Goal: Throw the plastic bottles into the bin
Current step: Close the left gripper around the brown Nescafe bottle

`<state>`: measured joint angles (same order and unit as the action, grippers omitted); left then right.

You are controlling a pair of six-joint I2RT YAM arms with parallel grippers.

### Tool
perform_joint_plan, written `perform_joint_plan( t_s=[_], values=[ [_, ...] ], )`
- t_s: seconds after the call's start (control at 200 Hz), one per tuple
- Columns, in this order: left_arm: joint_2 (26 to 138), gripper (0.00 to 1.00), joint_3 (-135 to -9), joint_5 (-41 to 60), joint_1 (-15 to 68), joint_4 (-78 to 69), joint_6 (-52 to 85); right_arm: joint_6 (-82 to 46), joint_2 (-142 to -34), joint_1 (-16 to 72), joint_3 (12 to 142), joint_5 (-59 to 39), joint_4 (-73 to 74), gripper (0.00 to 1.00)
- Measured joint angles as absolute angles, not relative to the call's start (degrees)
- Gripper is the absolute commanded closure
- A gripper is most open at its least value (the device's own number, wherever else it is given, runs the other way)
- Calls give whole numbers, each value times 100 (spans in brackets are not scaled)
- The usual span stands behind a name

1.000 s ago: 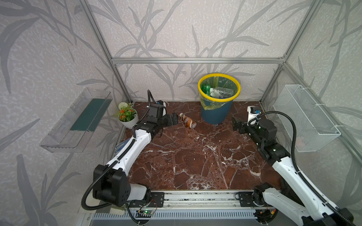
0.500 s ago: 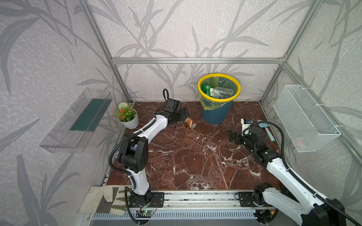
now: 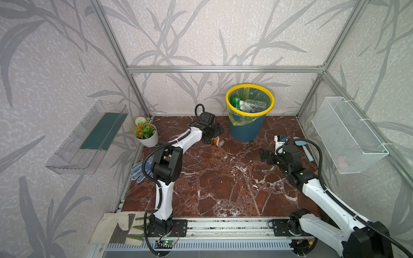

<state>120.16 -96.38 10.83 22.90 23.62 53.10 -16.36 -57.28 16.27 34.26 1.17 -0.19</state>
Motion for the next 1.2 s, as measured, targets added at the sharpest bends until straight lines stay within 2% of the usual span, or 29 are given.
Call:
perform_joint_plan(
  t_s=[0.305,0.63,0.8,1.03,1.2],
  values=[
    [12436,2,-9942,1105,2290,2453,5461,-1747,-5610,1605,3275,91,3,4],
    [13056,9,-10567,1208,2290,2580,5347,-1852,-5579,1590,3247,36,19,4],
    [13327,17,-10781,1243,2290,2753,5129,-1907,-5566,1584,3208,34,23,4],
    [13382,23,-10807,1341,2290,2895,4901,-1992,-5570,1562,3183,-8,27,5],
    [13378,35,-10761,1334,2290,2871,4737,-2005,-5570,1562,3183,-10,27,5]
  ],
)
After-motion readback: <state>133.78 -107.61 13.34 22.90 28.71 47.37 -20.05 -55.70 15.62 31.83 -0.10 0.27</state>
